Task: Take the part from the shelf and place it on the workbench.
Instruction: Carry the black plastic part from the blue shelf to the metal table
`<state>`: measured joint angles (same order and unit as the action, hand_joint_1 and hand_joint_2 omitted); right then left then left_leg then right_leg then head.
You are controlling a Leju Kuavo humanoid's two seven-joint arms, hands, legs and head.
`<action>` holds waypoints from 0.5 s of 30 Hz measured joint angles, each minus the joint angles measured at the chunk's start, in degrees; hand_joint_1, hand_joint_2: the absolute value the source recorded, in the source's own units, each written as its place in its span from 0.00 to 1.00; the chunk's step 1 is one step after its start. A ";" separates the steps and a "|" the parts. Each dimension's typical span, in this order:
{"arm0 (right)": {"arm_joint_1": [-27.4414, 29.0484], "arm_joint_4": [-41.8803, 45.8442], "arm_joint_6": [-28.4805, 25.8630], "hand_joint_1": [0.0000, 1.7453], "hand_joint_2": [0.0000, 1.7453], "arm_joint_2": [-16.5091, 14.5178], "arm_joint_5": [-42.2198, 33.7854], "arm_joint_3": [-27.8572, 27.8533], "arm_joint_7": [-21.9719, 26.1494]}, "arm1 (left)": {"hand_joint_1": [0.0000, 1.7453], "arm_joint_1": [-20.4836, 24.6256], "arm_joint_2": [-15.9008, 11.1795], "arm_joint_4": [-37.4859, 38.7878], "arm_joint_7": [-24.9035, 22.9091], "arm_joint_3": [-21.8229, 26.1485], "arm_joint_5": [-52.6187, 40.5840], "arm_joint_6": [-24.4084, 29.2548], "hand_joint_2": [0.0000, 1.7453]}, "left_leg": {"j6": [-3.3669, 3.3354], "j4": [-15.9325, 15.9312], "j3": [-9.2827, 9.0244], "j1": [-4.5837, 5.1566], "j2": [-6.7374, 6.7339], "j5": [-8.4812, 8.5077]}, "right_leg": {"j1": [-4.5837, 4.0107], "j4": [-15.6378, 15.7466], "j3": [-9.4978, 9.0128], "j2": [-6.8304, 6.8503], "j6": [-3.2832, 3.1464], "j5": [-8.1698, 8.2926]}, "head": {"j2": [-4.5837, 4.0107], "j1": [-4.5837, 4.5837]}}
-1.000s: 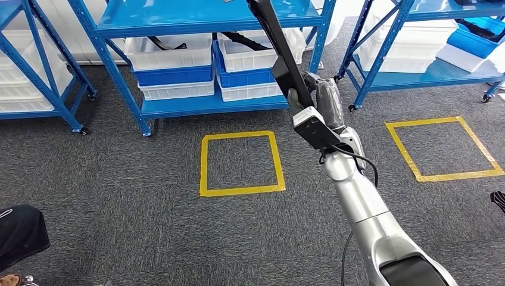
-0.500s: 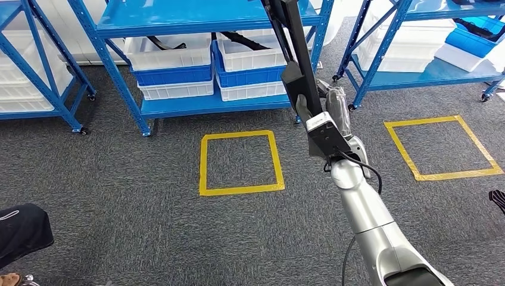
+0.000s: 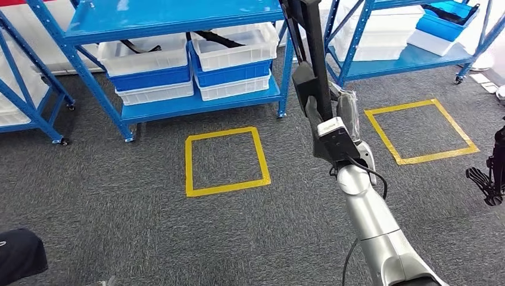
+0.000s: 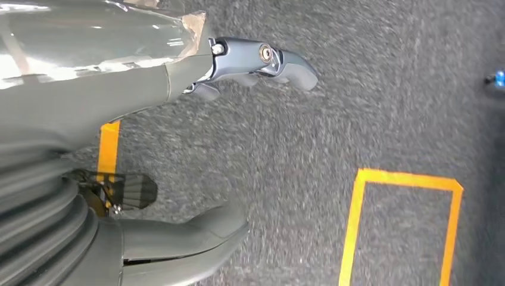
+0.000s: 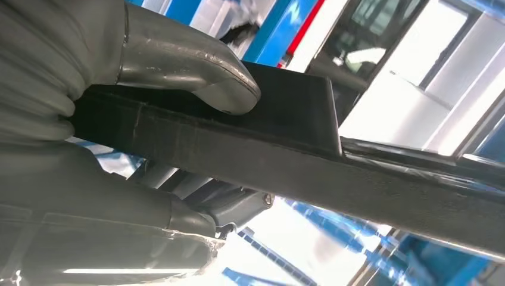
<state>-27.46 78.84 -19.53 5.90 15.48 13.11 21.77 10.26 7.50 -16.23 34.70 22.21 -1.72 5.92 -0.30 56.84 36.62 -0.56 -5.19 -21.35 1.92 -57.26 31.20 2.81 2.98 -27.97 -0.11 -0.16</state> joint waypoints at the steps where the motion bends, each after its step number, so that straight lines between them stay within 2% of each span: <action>1: 0.25 0.14 -0.06 1.00 1.00 -0.02 -0.23 -0.22 0.13 | 0.00 0.08 -0.02 -0.01 0.01 -0.02 0.02 -0.06 1.00 | 0.35 0.11 0.08 -0.25 -0.22 -0.06 | 0.04 -0.13 0.08 -0.62 -0.60 0.21 | 0.00 0.06; 2: 0.50 0.32 -0.12 1.00 1.00 -0.03 -0.44 -0.44 0.25 | 0.00 0.16 -0.02 -0.02 0.01 -0.06 0.04 -0.08 1.00 | 0.71 0.74 0.36 -0.54 0.29 -0.70 | 0.10 -0.21 0.19 -1.24 -1.08 0.49 | 0.00 0.07; 3: 0.73 0.50 -0.18 1.00 1.00 -0.05 -0.59 -0.62 0.35 | 0.00 0.22 -0.02 -0.02 0.01 -0.11 0.05 -0.08 1.00 | 1.03 2.44 1.05 -0.75 1.32 -2.13 | 0.15 -0.24 0.33 -1.82 -1.55 0.78 | 0.00 0.11; 4: 0.99 0.68 -0.22 1.00 1.00 -0.10 -0.74 -0.73 0.46 | 0.00 0.28 -0.03 -0.02 0.01 -0.17 0.06 -0.05 1.00 | 1.27 5.36 2.19 -0.90 2.73 -4.27 | 0.16 -0.24 0.54 -2.38 -1.89 1.02 | 0.00 0.17; 5: 1.29 0.83 -0.26 1.00 1.00 -0.14 -0.88 -0.81 0.59 | 0.00 0.32 -0.03 -0.01 0.01 -0.22 0.08 -0.01 1.00 | 1.36 9.37 3.69 -0.92 4.01 -6.77 | 0.03 -0.27 0.72 -2.97 -2.12 1.17 | 0.00 0.22; 6: 1.66 0.90 -0.27 1.00 1.00 -0.19 -1.03 -0.89 0.73 | 0.00 0.33 -0.04 -0.01 0.01 -0.25 0.15 0.05 1.00 | 1.33 13.58 5.31 -0.90 4.69 -8.90 | -0.12 -0.29 0.84 -3.57 -2.27 1.26 | 0.00 0.26; 7: 2.08 0.96 -0.27 1.00 1.00 -0.21 -1.25 -0.99 0.92 | 0.00 0.33 -0.05 -0.01 0.01 -0.26 0.29 0.15 1.00 | 1.23 16.78 6.54 -0.89 4.97 -10.14 | -0.32 -0.31 0.91 -4.22 -2.31 1.29 | 0.00 0.29; 8: 2.48 0.99 -0.27 1.00 1.00 -0.23 -1.54 -1.16 1.15 | 0.00 0.35 -0.05 -0.01 0.01 -0.27 0.47 0.27 1.00 | 1.00 18.00 6.88 -0.86 5.08 -10.26 | -0.49 -0.33 0.93 -4.91 -2.36 1.32 | 0.00 0.30; 9: 2.75 1.01 -0.27 1.00 1.00 -0.23 -1.86 -1.37 1.43 | 0.00 0.38 -0.05 -0.02 0.01 -0.27 0.68 0.40 1.00 | 0.65 16.69 6.08 -0.80 5.23 -9.20 | -0.64 -0.34 0.91 -5.64 -2.36 1.32 | 0.00 0.31; 10: 2.88 1.06 -0.27 1.00 1.00 -0.23 -2.20 -1.56 1.73 | 0.00 0.47 -0.04 -0.02 0.01 -0.27 0.87 0.54 1.00 | 0.18 13.15 4.21 -0.71 5.73 -7.25 | -0.75 -0.34 0.84 -6.41 -2.36 1.31 | 0.00 0.32; 12: 2.82 1.22 -0.26 1.00 1.00 -0.25 -2.78 -1.85 2.27 | 0.00 0.69 -0.19 -0.04 0.02 -0.28 1.13 0.73 1.00 | -0.95 5.06 0.07 -0.58 8.24 -4.02 | -0.74 -0.33 0.88 -7.79 -2.25 1.36 | 0.00 0.24; 13: 2.75 1.30 -0.24 1.00 1.00 -0.27 -2.99 -1.93 2.47 | 0.00 0.79 -0.30 -0.05 0.03 -0.31 1.23 0.79 1.00 | -1.36 2.63 -1.18 -0.46 9.28 -3.35 | -0.59 -0.31 1.05 -8.39 -2.09 1.44 | 0.00 0.26; 14: 2.72 1.33 -0.20 1.00 1.00 -0.29 -3.18 -2.01 2.62 | 0.00 0.90 -0.40 -0.08 0.04 -0.32 1.37 0.86 1.00 | -1.61 1.67 -1.66 -0.35 9.83 -3.35 | -0.39 -0.27 1.30 -8.95 -1.88 1.55 | 0.00 0.33; 15: 2.71 1.36 -0.17 1.00 1.00 -0.31 -3.36 -2.08 2.76 | 0.00 1.00 -0.41 -0.13 0.05 -0.34 1.53 0.94 1.00 | -1.68 1.44 -1.76 -0.19 9.47 -3.37 | -0.31 -0.14 1.54 -9.56 -1.57 1.74 | 0.00 0.42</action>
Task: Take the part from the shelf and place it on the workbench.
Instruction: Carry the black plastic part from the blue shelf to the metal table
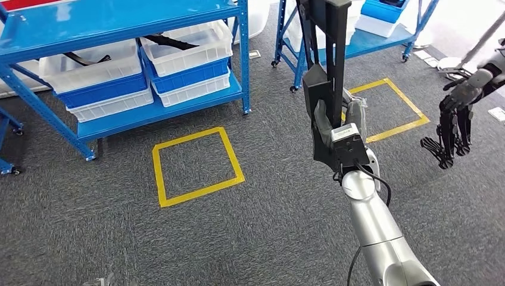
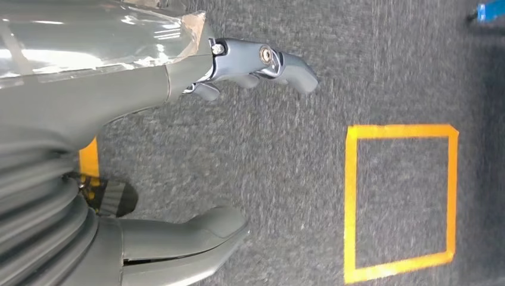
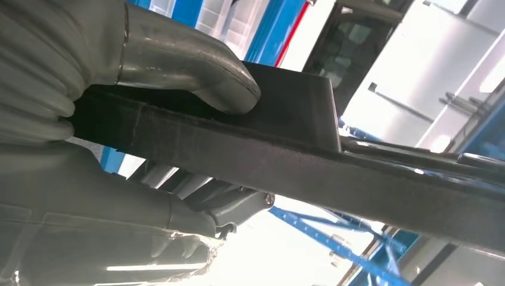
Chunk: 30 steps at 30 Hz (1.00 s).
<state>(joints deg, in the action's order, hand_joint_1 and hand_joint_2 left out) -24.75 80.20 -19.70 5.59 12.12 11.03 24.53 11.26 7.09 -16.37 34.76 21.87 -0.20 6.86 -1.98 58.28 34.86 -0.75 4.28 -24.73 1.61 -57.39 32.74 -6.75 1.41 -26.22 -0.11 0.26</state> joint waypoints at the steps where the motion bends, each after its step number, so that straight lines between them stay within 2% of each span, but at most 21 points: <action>1: 0.09 0.03 0.03 1.00 1.00 0.01 -0.12 -0.09 0.11 | 0.00 0.16 -0.02 -0.09 0.02 0.00 0.16 0.08 1.00 | -0.08 -0.48 -0.25 0.04 -0.64 0.10 | -0.01 0.30 0.19 -0.65 0.37 0.21 | 0.00 0.12; 2: 0.20 0.07 0.04 1.00 1.00 0.02 -0.22 -0.18 0.23 | 0.00 0.33 0.03 -0.20 0.03 0.01 0.28 0.11 1.00 | -0.08 -1.25 -0.61 -0.02 -1.35 0.42 | -0.15 0.31 0.44 -0.31 0.64 0.23 | 0.00 0.15; 4: 0.14 0.17 0.03 1.00 1.00 0.04 -0.39 -0.36 0.49 | 0.00 0.58 0.13 -0.35 0.05 0.01 0.35 0.14 1.00 | -0.25 -2.87 -1.39 -0.24 -2.91 1.09 | -0.70 -2.22 2.08 2.41 0.67 -1.13 | 0.00 -0.08; 5: 0.15 0.22 0.02 1.00 1.00 0.03 -0.55 -0.43 0.62 | 0.00 0.63 0.18 -0.37 0.06 0.01 0.40 0.17 1.00 | -0.32 -3.27 -1.58 -0.25 -3.63 1.28 | -0.73 -5.43 3.72 4.29 0.44 -2.57 | 0.00 -0.21; 6: 0.21 0.24 0.01 1.00 1.00 0.02 -0.74 -0.52 0.70 | 0.00 0.62 0.25 -0.38 0.07 0.01 0.50 0.25 1.00 | -0.44 -3.38 -1.60 -0.21 -4.35 1.30 | -0.79 -9.28 5.67 5.37 0.28 -4.14 | 0.00 -0.34; 8: 0.81 0.24 0.02 1.00 1.00 0.00 -1.27 -0.82 0.79 | 0.00 0.60 0.38 -0.38 0.08 0.02 0.80 0.49 1.00 | -0.46 -3.36 -1.48 -0.11 -5.80 1.26 | -0.68 -14.84 8.44 6.01 0.63 -5.80 | 0.00 -0.44; 9: 1.10 0.23 0.07 1.00 1.00 -0.01 -1.57 -0.98 0.85 | 0.00 0.61 0.44 -0.38 0.09 0.02 1.00 0.60 1.00 | -0.43 -3.33 -1.42 -0.09 -6.49 1.24 | -0.58 -14.64 8.25 6.20 1.09 -5.42 | 0.00 -0.45; 10: 1.29 0.24 0.15 1.00 1.00 -0.03 -1.90 -1.16 0.95 | 0.00 0.61 0.49 -0.38 0.09 0.02 1.18 0.69 1.00 | -0.35 -3.25 -1.39 -0.10 -7.18 1.20 | -0.46 -12.09 6.80 6.62 1.68 -4.27 | 0.00 -0.47; 12: 1.27 0.25 0.35 1.00 1.00 -0.13 -2.36 -1.40 1.21 | 0.00 0.62 0.54 -0.40 0.12 0.02 1.43 0.79 1.00 | 0.13 -2.68 -1.29 0.05 -8.42 0.87 | -0.28 -3.83 2.16 9.04 2.47 -1.46 | 0.00 -0.50; 14: 1.17 0.27 0.50 1.00 1.00 -0.32 -2.52 -1.51 1.36 | 0.00 0.62 0.51 -0.45 0.15 0.02 1.46 0.83 1.00 | 0.84 -1.97 -1.16 0.36 -9.50 0.45 | -0.47 0.73 -0.34 10.70 2.04 -0.02 | 0.00 -0.48; 15: 1.18 0.27 0.53 1.00 1.00 -0.40 -2.56 -1.56 1.38 | 0.00 0.63 0.50 -0.48 0.16 0.02 1.46 0.85 1.00 | 1.13 -1.75 -1.13 0.50 -10.02 0.34 | -0.62 1.00 -0.36 10.57 1.57 0.14 | 0.00 -0.45; 17: 1.27 0.27 0.58 1.00 1.00 -0.51 -2.67 -1.76 1.41 | 0.00 0.66 0.49 -0.49 0.17 0.02 1.47 0.86 1.00 | 1.62 -1.53 -1.10 0.24 -10.68 0.16 | -0.30 0.85 -0.03 9.16 0.86 0.53 | 0.00 -0.39; 19: 1.30 0.28 0.77 1.00 1.00 -0.60 -3.12 -1.94 1.59 | 0.00 0.64 0.51 -0.54 0.19 0.02 1.59 0.86 1.00 | 2.18 0.97 -0.11 -0.18 -8.55 -2.02 | 0.10 0.88 0.16 7.95 0.09 0.95 | 0.00 -0.37; 21: 1.30 0.19 1.51 1.00 1.00 -0.91 -4.45 -2.06 2.27 | 0.00 0.45 0.47 -0.57 0.22 0.10 2.15 0.83 1.00 | 2.49 7.95 2.75 -0.35 -5.38 -6.29 | 0.11 0.89 0.45 6.73 -0.51 1.26 | 0.00 -0.32; 22: 1.33 0.01 2.15 1.00 1.00 -1.13 -5.45 -2.17 2.75 | 0.00 0.28 0.44 -0.57 0.26 0.22 2.67 0.65 1.00 | 2.52 11.75 4.37 -0.36 -4.70 -8.01 | 0.03 0.88 0.60 6.04 -0.68 1.36 | 0.00 -0.30; 23: 1.37 -0.33 2.89 1.00 1.00 -1.40 -6.60 -2.31 3.30 | 0.00 0.11 0.39 -0.58 0.30 0.42 3.31 0.32 1.00 | 2.49 14.32 5.47 -0.36 -4.42 -8.80 | -0.04 0.86 0.72 5.25 -0.79 1.45 | 0.00 -0.28; 24: 1.43 -0.78 3.58 1.00 1.00 -1.62 -7.68 -2.46 3.79 | 0.00 -0.03 0.37 -0.60 0.33 0.61 3.87 -0.08 1.00 | 2.37 14.81 5.62 -0.36 -4.30 -8.43 | -0.08 0.83 0.78 4.46 -0.86 1.52 | 0.00 -0.28; 25: 1.49 -1.28 4.16 1.00 1.00 -1.83 -8.62 -2.63 4.26 | 0.00 -0.13 0.37 -0.64 0.37 0.77 4.28 -0.50 1.00 | 2.21 13.18 4.76 -0.37 -4.12 -7.09 | -0.09 0.80 0.80 3.71 -0.86 1.57 | 0.00 -0.27; 26: 1.54 -1.76 4.56 1.00 1.00 -2.06 -9.43 -2.79 4.74 | 0.00 -0.19 0.38 -0.71 0.41 0.87 4.49 -0.77 1.00 | 1.98 9.75 3.00 -0.41 -3.50 -5.09 | -0.05 0.75 0.80 2.95 -0.83 1.63 | 0.00 -0.21; 28: 1.70 -2.36 5.07 1.00 1.00 -2.54 -10.82 -3.08 5.74 | 0.00 -0.20 0.39 -0.84 0.48 0.91 4.49 -0.90 1.00 | 1.54 2.56 -0.67 -0.53 -0.88 -2.26 | -0.12 0.61 1.03 1.63 -0.56 1.79 | 0.00 -0.14; 30: 2.36 -2.57 5.44 1.00 1.00 -3.03 -12.20 -3.56 6.79 | 0.00 -0.17 0.46 -0.90 0.52 0.89 4.47 -0.92 1.00 | 1.29 -0.41 -2.06 -0.43 0.43 -1.82 | -0.10 0.58 1.65 0.52 0.06 2.12 | 0.00 -0.08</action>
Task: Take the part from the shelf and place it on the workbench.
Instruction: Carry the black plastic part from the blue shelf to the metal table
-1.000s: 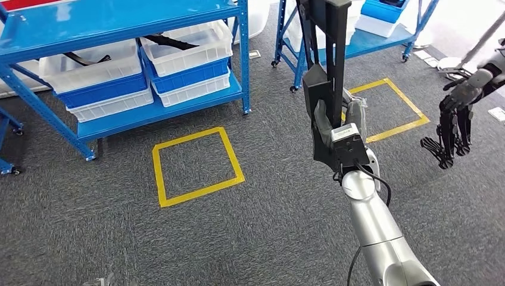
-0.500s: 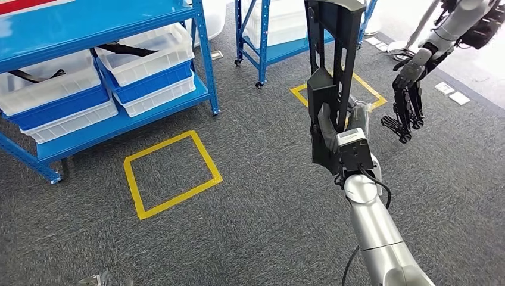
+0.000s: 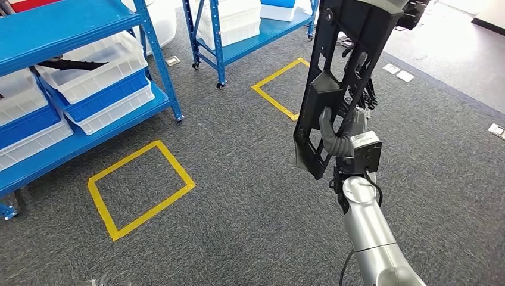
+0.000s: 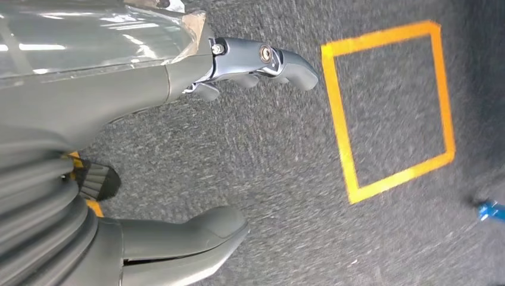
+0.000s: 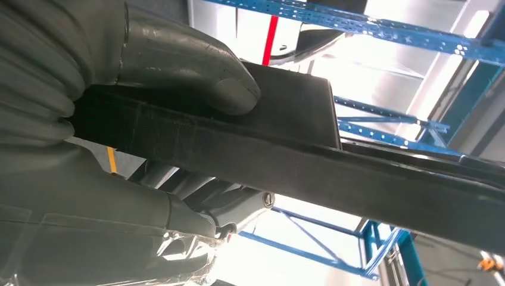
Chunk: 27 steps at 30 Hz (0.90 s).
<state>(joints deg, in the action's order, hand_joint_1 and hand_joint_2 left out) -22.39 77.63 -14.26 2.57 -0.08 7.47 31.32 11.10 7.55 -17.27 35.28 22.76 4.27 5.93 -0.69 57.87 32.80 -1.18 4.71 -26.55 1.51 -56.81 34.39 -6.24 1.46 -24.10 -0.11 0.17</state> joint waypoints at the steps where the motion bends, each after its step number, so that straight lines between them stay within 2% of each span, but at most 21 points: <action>1: 0.59 -0.02 0.19 1.00 1.00 -0.17 -0.53 -0.30 0.45 | 0.00 0.01 0.08 -0.01 -0.02 -0.01 0.07 0.02 1.00 | -0.09 -0.21 0.01 0.15 -0.54 -0.01 | 0.06 0.12 0.26 -0.56 0.42 0.22 | 0.00 0.00; 2: 1.29 -0.01 0.35 1.00 1.00 -0.31 -0.87 -0.57 0.84 | 0.00 0.02 0.28 -0.02 -0.06 -0.01 0.27 0.14 1.00 | -0.38 -0.42 -0.01 0.13 -1.19 0.14 | 0.02 0.22 0.53 -1.00 0.87 0.38 | 0.00 0.02; 4: 2.49 0.01 0.64 1.00 1.00 -0.50 -1.15 -0.95 1.55 | 0.00 -0.10 0.67 -0.01 -0.15 0.10 0.90 0.46 1.00 | -1.19 -1.12 -0.19 0.08 -2.55 0.64 | -0.23 -1.23 1.65 0.64 1.19 -0.43 | 0.00 -0.15; 6: 3.21 0.01 1.12 1.00 1.00 -0.74 -1.41 -1.18 2.41 | 0.00 -0.64 0.90 0.15 -0.18 0.53 1.70 0.80 1.00 | -1.73 -1.50 -0.23 0.22 -4.19 0.92 | -0.41 -7.50 4.79 3.93 0.80 -3.44 | 0.00 -0.45; 8: 3.92 -0.07 1.82 1.00 1.00 -0.94 -1.78 -1.45 3.17 | 0.00 -1.49 0.97 0.46 -0.19 1.19 2.37 1.16 1.00 | -1.83 -1.47 -0.11 0.42 -5.91 0.92 | -0.43 -15.38 8.30 5.31 0.71 -6.42 | 0.00 -0.61; 9: 4.32 -0.15 2.11 1.00 1.00 -1.01 -1.92 -1.62 3.51 | 0.00 -1.86 0.99 0.61 -0.19 1.50 2.68 1.26 1.00 | -1.83 -1.46 -0.07 0.47 -6.72 0.91 | -0.41 -17.09 8.87 5.51 0.94 -6.86 | 0.00 -0.62; 10: 4.65 -0.24 2.29 1.00 1.00 -1.07 -1.97 -1.78 3.85 | 0.00 -2.13 0.99 0.72 -0.17 1.80 2.92 1.29 1.00 | -1.82 -1.45 -0.06 0.49 -7.46 0.91 | -0.37 -16.38 8.21 5.75 1.32 -6.45 | 0.00 -0.62; 12: 4.98 -0.36 2.43 1.00 1.00 -1.18 -1.99 -2.03 4.78 | 0.00 -2.39 0.95 0.79 -0.07 2.43 3.32 1.36 1.00 | -1.67 -1.37 -0.12 0.51 -8.75 0.83 | -0.28 -8.99 3.77 7.28 2.13 -4.06 | 0.00 -0.64; 14: 5.05 -0.39 2.58 1.00 1.00 -1.31 -2.25 -2.28 5.72 | 0.00 -2.66 0.63 0.72 0.02 3.16 3.52 1.52 1.00 | -1.17 -1.07 -0.15 0.88 -9.83 0.55 | -0.50 -1.72 -0.40 9.86 2.03 -2.09 | 0.00 -0.62; 15: 5.13 -0.43 2.82 1.00 1.00 -1.35 -2.52 -2.47 6.07 | 0.00 -2.89 0.43 0.71 0.03 3.57 3.85 1.31 1.00 | -0.91 -0.95 -0.21 1.08 -10.37 0.42 | -0.65 -0.11 -1.27 10.54 1.72 -1.68 | 0.00 -0.57; 16: 5.25 -0.47 3.14 1.00 1.00 -1.38 -2.82 -2.75 6.37 | 0.00 -3.21 0.24 0.78 0.01 4.15 4.55 0.70 1.00 | -0.66 -0.88 -0.28 1.21 -10.96 0.31 | -0.81 0.28 -1.39 10.42 1.30 -1.52 | 0.00 -0.51; 17: 5.38 -0.50 3.52 1.00 1.00 -1.38 -3.07 -3.09 6.59 | 0.00 -3.65 0.15 0.89 0.00 4.88 5.42 -0.34 1.00 | -0.42 -0.89 -0.40 1.11 -11.55 0.21 | -0.68 0.27 -1.28 9.55 0.89 -1.34 | 0.00 -0.44; 18: 5.48 -0.46 3.81 1.00 1.00 -1.38 -3.21 -3.41 6.80 | 0.00 -4.16 0.07 0.99 0.00 5.69 6.14 -1.45 1.00 | -0.12 -0.62 -0.39 0.90 -11.21 -0.19 | -0.47 0.30 -1.24 8.83 0.58 -1.20 | 0.00 -0.40; 20: 5.53 -0.24 4.23 1.00 1.00 -1.36 -3.29 -3.88 7.05 | 0.00 -5.40 0.01 1.11 0.03 7.04 6.17 -2.75 1.00 | 0.44 2.53 0.79 0.44 -8.40 -2.75 | 0.00 0.41 -1.18 7.40 -0.27 -0.83 | 0.00 -0.35; 21: 5.58 -0.06 4.40 1.00 1.00 -1.38 -3.26 -4.00 7.10 | 0.00 -5.99 -0.02 1.14 0.04 7.41 5.40 -2.64 1.00 | 0.62 5.92 2.24 0.30 -6.51 -4.89 | 0.06 0.42 -1.08 6.74 -0.54 -0.74 | 0.00 -0.31; 22: 5.71 0.18 4.58 1.00 1.00 -1.38 -3.17 -4.09 7.10 | 0.00 -6.47 0.00 1.26 0.04 7.55 4.33 -2.21 1.00 | 0.69 10.03 4.08 0.27 -5.34 -7.06 | 0.05 0.41 -0.97 6.08 -0.79 -0.64 | 0.00 -0.29; 23: 5.94 0.45 4.74 1.00 1.00 -1.39 -3.08 -4.15 7.11 | 0.00 -6.81 0.00 1.43 0.04 7.59 3.22 -1.69 1.00 | 0.73 13.75 5.81 0.26 -4.83 -8.65 | 0.00 0.41 -0.87 5.37 -0.90 -0.59 | 0.00 -0.27; 24: 6.24 0.74 4.88 1.00 1.00 -1.41 -2.98 -4.18 7.10 | 0.00 -6.97 -0.02 1.63 0.04 7.57 2.19 -1.13 1.00 | 0.71 15.97 6.87 0.25 -4.65 -9.19 | -0.06 0.39 -0.79 4.65 -0.94 -0.55 | 0.00 -0.27; 25: 6.56 1.03 4.98 1.00 1.00 -1.42 -2.90 -4.22 7.10 | 0.00 -7.02 -0.04 1.82 0.04 7.51 1.42 -0.71 1.00 | 0.64 16.04 6.89 0.22 -4.58 -8.55 | -0.09 0.35 -0.75 3.95 -0.96 -0.50 | 0.00 -0.27; 26: 6.81 1.28 5.03 1.00 1.00 -1.43 -2.82 -4.27 7.10 | 0.00 -7.04 -0.05 1.94 0.04 7.45 0.94 -0.45 1.00 | 0.53 13.79 5.72 0.16 -4.40 -6.88 | -0.09 0.29 -0.75 3.23 -0.93 -0.48 | 0.00 -0.26; 27: 6.98 1.53 5.08 1.00 1.00 -1.46 -2.70 -4.32 7.10 | 0.00 -7.05 -0.08 2.03 0.04 7.36 0.51 -0.23 1.00 | 0.40 9.95 3.72 0.05 -3.69 -4.72 | -0.05 0.18 -0.76 2.48 -0.87 -0.45 | 0.00 -0.17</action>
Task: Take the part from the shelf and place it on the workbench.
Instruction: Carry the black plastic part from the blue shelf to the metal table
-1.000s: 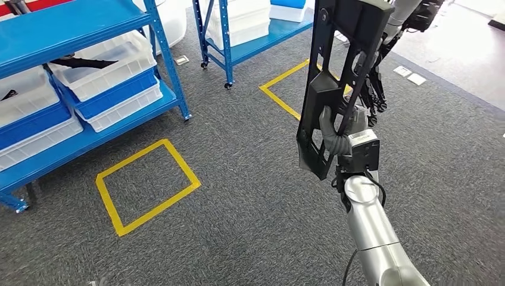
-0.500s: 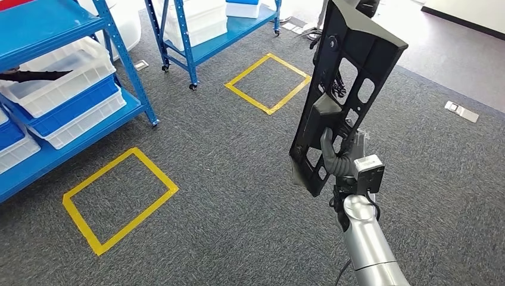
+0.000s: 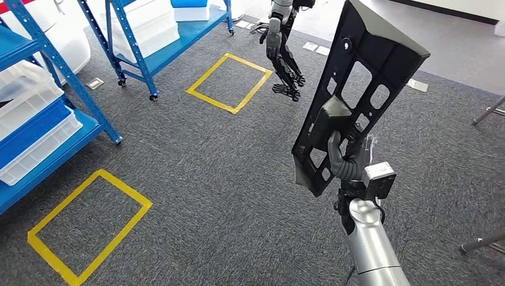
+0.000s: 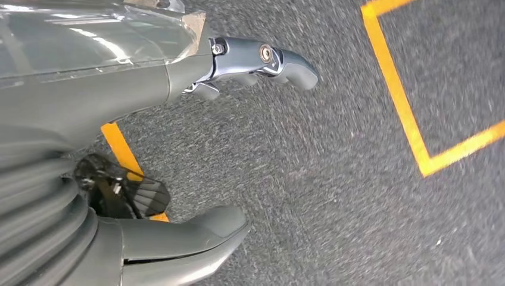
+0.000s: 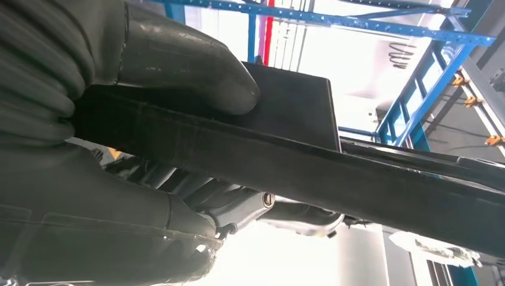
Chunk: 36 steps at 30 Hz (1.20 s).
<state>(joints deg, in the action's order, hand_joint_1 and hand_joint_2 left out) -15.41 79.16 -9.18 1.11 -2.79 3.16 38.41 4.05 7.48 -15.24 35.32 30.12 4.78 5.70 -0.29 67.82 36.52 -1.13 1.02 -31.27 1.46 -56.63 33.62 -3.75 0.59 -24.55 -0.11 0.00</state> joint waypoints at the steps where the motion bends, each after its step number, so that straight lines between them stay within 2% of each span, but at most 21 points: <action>1: 0.10 0.29 0.04 1.00 1.00 -0.04 0.15 -0.03 0.01 | 0.00 0.00 -0.03 0.09 -0.01 -0.11 -0.46 0.14 1.00 | -0.12 -4.05 -2.11 -0.12 1.31 1.70 | -0.08 -0.15 0.09 -0.71 0.13 0.06 | 0.00 0.19; 2: 0.15 0.63 0.09 1.00 1.00 -0.09 0.40 -0.05 0.01 | 0.00 -0.01 -0.07 0.21 -0.04 -0.23 -0.91 0.11 1.00 | -0.20 -7.28 -3.72 -0.19 2.41 2.83 | -0.16 -0.30 0.27 -1.39 0.31 0.15 | 0.00 0.35; 4: 0.44 1.44 0.19 1.00 1.00 -0.16 1.08 -0.09 0.00 | 0.00 -0.08 -0.13 0.43 -0.10 -0.40 -1.14 -0.64 1.00 | -0.39 -9.73 -4.84 -0.03 3.37 3.20 | -0.24 -0.36 0.87 -2.61 0.94 0.49 | 0.00 0.62; 6: 0.99 2.20 0.24 1.00 1.00 -0.17 1.70 -0.20 -0.02 | 0.00 -0.12 -0.09 0.51 -0.13 -0.39 -0.66 -1.67 1.00 | -1.03 -10.10 -4.92 0.22 1.99 3.54 | -0.14 -0.30 1.42 -3.18 1.73 0.76 | 0.00 0.63; 8: 1.36 2.83 0.28 1.00 1.00 -0.16 1.98 -0.31 -0.03 | 0.00 -0.12 -0.04 0.52 -0.13 -0.37 -0.41 -2.15 1.00 | -2.00 -10.75 -5.12 0.25 0.48 4.08 | -0.33 -2.98 2.98 -0.72 1.90 -0.67 | 0.00 0.53; 10: 1.47 3.16 0.31 1.00 1.00 -0.19 2.17 -0.32 -0.03 | 0.00 -0.27 -0.09 0.54 -0.13 -0.34 -0.17 -2.62 1.00 | -2.49 -11.03 -5.10 0.35 -1.00 4.29 | -0.49 -9.98 6.32 2.32 1.54 -3.94 | 0.00 0.39; 12: 1.58 3.22 0.25 1.00 1.00 -0.18 2.72 -0.32 -0.10 | 0.00 -0.43 -0.13 0.57 -0.11 -0.21 0.14 -3.50 1.00 | -2.51 -11.00 -4.94 0.48 -2.53 4.29 | -0.44 -16.40 9.13 2.99 1.70 -6.29 | 0.00 0.34; 13: 1.60 3.23 0.12 1.00 1.00 -0.18 3.26 -0.32 -0.21 | 0.00 -0.45 -0.11 0.58 -0.10 -0.15 0.20 -3.93 1.00 | -2.51 -10.98 -4.90 0.52 -3.30 4.27 | -0.40 -17.00 9.14 3.11 2.04 -6.37 | 0.00 0.34; 14: 1.50 3.25 -0.20 1.00 1.00 -0.16 4.15 -0.31 -0.42 | 0.00 -0.43 -0.08 0.59 -0.08 -0.10 0.09 -4.28 1.00 | -2.47 -10.97 -4.92 0.53 -4.05 4.25 | -0.33 -15.26 7.91 3.39 2.50 -5.64 | 0.00 0.32; 16: 0.52 3.34 -1.58 1.00 1.00 0.03 7.42 -0.21 -1.48 | 0.00 -0.35 0.03 0.60 -0.07 -0.09 -0.49 -4.86 1.00 | -2.21 -10.90 -5.06 0.65 -5.41 4.09 | -0.26 -6.97 2.97 5.38 3.21 -3.09 | 0.00 0.27; 17: -0.55 3.39 -2.64 1.00 1.00 0.28 10.06 -0.02 -2.58 | 0.00 -0.29 0.07 0.60 -0.06 -0.09 -0.98 -5.16 1.00 | -1.95 -10.80 -5.07 0.85 -6.07 3.96 | -0.40 -3.35 0.93 6.40 3.12 -2.02 | 0.00 0.25; 19: -3.63 3.42 -5.01 1.00 1.00 1.32 16.41 0.56 -5.90 | 0.00 -0.08 0.10 0.61 -0.06 -0.09 -2.11 -5.64 1.00 | -1.44 -10.63 -5.00 1.30 -7.31 3.78 | -0.67 -0.32 -0.41 7.13 2.40 -1.12 | 0.00 0.23; 21: -7.44 3.35 -6.47 1.00 1.00 2.89 21.96 1.08 -9.80 | 0.00 0.36 0.21 0.62 -0.07 -0.10 -3.17 -5.94 1.00 | -0.96 -10.46 -4.88 1.24 -8.13 3.63 | -0.49 -0.33 0.09 5.76 1.65 -0.68 | 0.00 0.24; 23: -11.55 3.18 -6.58 1.00 1.00 4.31 25.08 1.41 -12.74 | 0.00 0.83 0.36 0.62 -0.12 -0.12 -4.09 -6.13 1.00 | -0.41 -8.42 -4.03 0.83 -5.80 2.06 | -0.08 -0.24 0.21 4.62 0.90 -0.31 | 0.00 0.24; 25: -15.97 2.65 -6.20 1.00 1.00 5.64 27.72 2.10 -15.10 | 0.00 1.01 0.49 0.65 -0.22 -0.17 -5.16 -6.23 1.00 | -0.05 -1.73 -1.05 0.56 -2.19 -1.71 | 0.01 -0.22 0.29 3.50 0.29 -0.07 | 0.00 0.27; 27: -20.34 1.62 -5.32 1.00 1.00 7.18 30.09 3.20 -17.25 | 0.00 1.14 0.62 0.70 -0.30 -0.34 -6.03 -6.24 1.00 | 0.03 5.71 2.65 0.52 -1.02 -4.49 | -0.17 -0.25 0.38 2.10 0.05 0.02 | 0.00 0.29; 28: -22.19 1.08 -4.87 1.00 1.00 7.91 30.71 3.69 -18.00 | 0.00 1.28 0.68 0.72 -0.33 -0.44 -6.31 -6.22 1.00 | -0.03 7.02 3.51 0.52 -0.91 -4.29 | -0.24 -0.28 0.37 1.39 0.02 0.04 | 0.00 0.30; 30: -25.05 0.23 -4.47 1.00 1.00 9.08 31.15 4.36 -18.78 | 0.00 1.59 0.78 0.73 -0.34 -0.60 -6.62 -6.21 1.00 | -0.28 2.68 1.89 0.45 -0.49 -0.56 | -0.28 -0.38 0.20 0.04 0.04 0.04 | 0.00 0.36; 32: -27.01 -0.37 -4.42 1.00 1.00 9.78 31.25 4.88 -18.99 | 0.00 1.79 0.85 0.75 -0.35 -0.67 -6.70 -6.20 1.00 | -0.54 -5.14 -1.48 0.11 2.07 3.49 | -0.37 -0.59 0.33 -1.24 0.17 0.09 | 0.00 0.40; 34: -28.13 -0.90 -4.41 1.00 1.00 10.20 31.44 5.44 -19.12 | 0.00 1.90 0.92 0.81 -0.36 -0.72 -6.81 -6.18 1.00 | -0.72 -8.79 -2.93 -0.03 3.96 4.55 | -0.38 -0.70 1.01 -2.52 0.67 0.38 | 0.00 0.35; 36: -28.63 -1.29 -4.41 1.00 1.00 10.91 32.06 5.90 -19.51 | 0.00 2.13 1.05 0.85 -0.38 -0.81 -7.12 -6.20 1.00 | -1.07 -9.25 -2.99 0.16 3.03 4.51 | -0.37 -0.50 1.70 -3.75 1.48 0.80 | 0.00 0.29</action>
<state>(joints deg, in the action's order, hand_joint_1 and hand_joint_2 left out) -44.04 77.87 -13.59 12.02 29.27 9.06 18.91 6.18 8.53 -14.39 34.94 29.30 -2.34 -0.49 -1.36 58.57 33.53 -0.97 4.04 -26.76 1.09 -57.13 35.32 -7.50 2.07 -23.75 -0.11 0.29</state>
